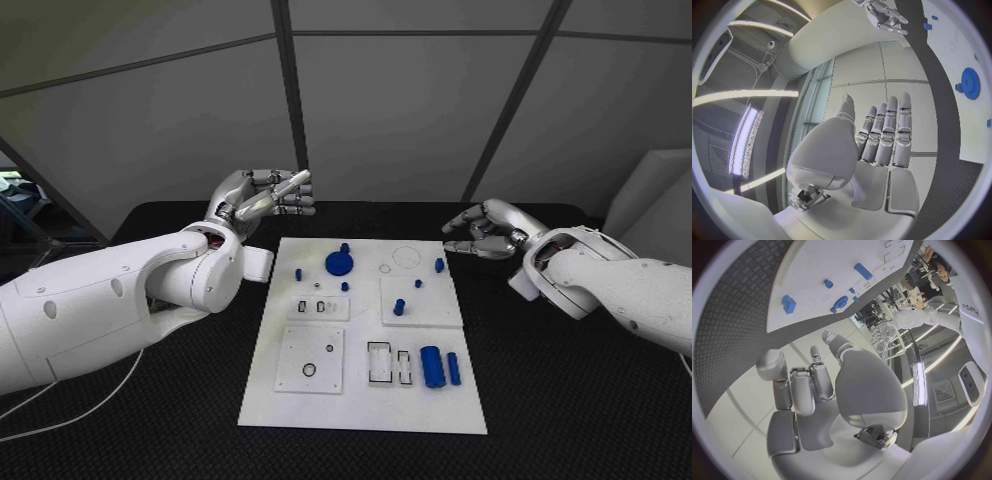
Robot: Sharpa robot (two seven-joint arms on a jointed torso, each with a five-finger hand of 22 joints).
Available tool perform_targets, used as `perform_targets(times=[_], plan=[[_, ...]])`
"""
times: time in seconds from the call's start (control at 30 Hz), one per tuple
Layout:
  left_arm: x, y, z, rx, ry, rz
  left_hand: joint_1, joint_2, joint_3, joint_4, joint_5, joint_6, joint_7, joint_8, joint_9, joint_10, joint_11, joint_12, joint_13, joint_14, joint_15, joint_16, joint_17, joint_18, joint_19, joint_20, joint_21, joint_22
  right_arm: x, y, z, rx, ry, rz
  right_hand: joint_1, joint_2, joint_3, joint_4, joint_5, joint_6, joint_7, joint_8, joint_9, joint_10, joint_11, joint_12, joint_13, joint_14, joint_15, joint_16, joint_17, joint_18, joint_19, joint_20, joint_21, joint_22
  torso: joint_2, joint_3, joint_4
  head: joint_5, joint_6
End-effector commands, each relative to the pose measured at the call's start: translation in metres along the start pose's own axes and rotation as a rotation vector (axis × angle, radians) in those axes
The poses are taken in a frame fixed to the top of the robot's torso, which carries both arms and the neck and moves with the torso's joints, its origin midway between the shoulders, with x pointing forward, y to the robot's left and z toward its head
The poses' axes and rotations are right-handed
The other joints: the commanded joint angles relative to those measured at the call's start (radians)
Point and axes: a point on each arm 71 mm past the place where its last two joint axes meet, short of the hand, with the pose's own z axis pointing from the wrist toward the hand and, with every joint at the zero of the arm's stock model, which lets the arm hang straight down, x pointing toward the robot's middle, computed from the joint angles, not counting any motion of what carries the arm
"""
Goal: Assemble the parts on the task board
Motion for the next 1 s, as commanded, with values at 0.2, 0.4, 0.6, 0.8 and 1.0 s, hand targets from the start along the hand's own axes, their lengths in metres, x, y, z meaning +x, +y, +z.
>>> perform_targets(times=[0.2, 0.4, 0.6, 0.8, 1.0], plan=[[0.001, 0.001, 0.000, 0.004, 0.028, -0.010, 0.005, 0.005, -0.001, -0.007, 0.000, 0.006, -0.002, 0.003, 0.001, 0.006, 0.000, 0.005, 0.001, 0.005, -0.001, -0.003, 0.001, 0.004, 0.005, 0.003, -0.005, -0.002, 0.010, -0.018, -0.012, -0.013, 0.010, -0.023, 0.007, -0.001, -0.007, -0.011, 0.006, -0.022, 0.000, -0.015, -0.005, -0.002, -0.001, -0.001, 0.046, 0.071, -0.008, 0.001, 0.108, 0.010, 0.000, -0.002, -0.002, -0.001, -0.002, 0.0059, -0.0087, -0.007, -0.002], [0.000, 0.002, -0.001, 0.003, 0.029, -0.010, 0.005, 0.004, -0.002, -0.007, -0.001, 0.006, -0.002, 0.003, 0.001, 0.005, 0.000, 0.005, 0.001, 0.005, -0.001, -0.003, 0.001, 0.004, 0.005, 0.003, -0.005, -0.002, 0.023, -0.026, -0.007, 0.028, 0.029, -0.087, 0.003, 0.003, -0.016, -0.009, 0.005, -0.054, 0.002, -0.033, -0.007, -0.013, 0.001, -0.016, 0.030, 0.068, -0.006, -0.005, 0.096, 0.013, -0.009, -0.001, -0.011, -0.016, -0.001, 0.0043, -0.0066, -0.008, -0.005], [-0.001, 0.003, -0.001, 0.002, 0.028, -0.010, 0.006, 0.004, -0.002, -0.008, -0.001, 0.005, -0.001, 0.002, 0.000, 0.003, 0.001, 0.003, 0.000, 0.006, -0.001, -0.003, 0.002, 0.004, 0.006, 0.003, -0.005, -0.002, 0.034, -0.027, -0.002, 0.043, 0.045, -0.110, 0.002, 0.004, -0.020, -0.009, 0.004, -0.065, 0.004, -0.039, -0.007, -0.016, 0.003, -0.019, 0.027, 0.068, -0.005, -0.006, 0.096, 0.013, -0.010, 0.000, -0.013, -0.018, 0.001, 0.0042, -0.0061, -0.001, -0.005], [-0.001, 0.003, -0.001, 0.001, 0.026, -0.009, 0.006, 0.004, -0.003, -0.009, 0.000, 0.004, -0.001, 0.001, 0.000, 0.003, 0.001, 0.003, 0.000, 0.006, -0.001, -0.004, 0.002, 0.004, 0.006, 0.003, -0.005, -0.002, 0.038, -0.026, 0.003, 0.044, 0.037, -0.117, 0.000, 0.006, -0.021, -0.007, 0.005, -0.068, 0.005, -0.040, -0.007, -0.014, 0.004, -0.017, 0.029, 0.068, -0.004, -0.005, 0.098, 0.013, -0.009, 0.000, -0.012, -0.017, 0.000, 0.0031, -0.0081, 0.003, -0.009], [-0.001, 0.003, -0.001, 0.001, 0.026, -0.009, 0.006, 0.004, -0.003, -0.009, 0.000, 0.004, -0.001, 0.001, 0.000, 0.003, 0.001, 0.003, 0.000, 0.006, -0.001, -0.004, 0.002, 0.004, 0.006, 0.003, -0.005, -0.002, 0.040, -0.025, 0.006, 0.049, 0.026, -0.117, -0.005, 0.010, -0.023, -0.003, 0.006, -0.070, 0.007, -0.041, -0.006, -0.013, 0.005, -0.015, 0.031, 0.069, -0.003, -0.004, 0.100, 0.012, -0.007, 0.001, -0.011, -0.013, -0.001, 0.0043, -0.0087, 0.005, -0.012]])
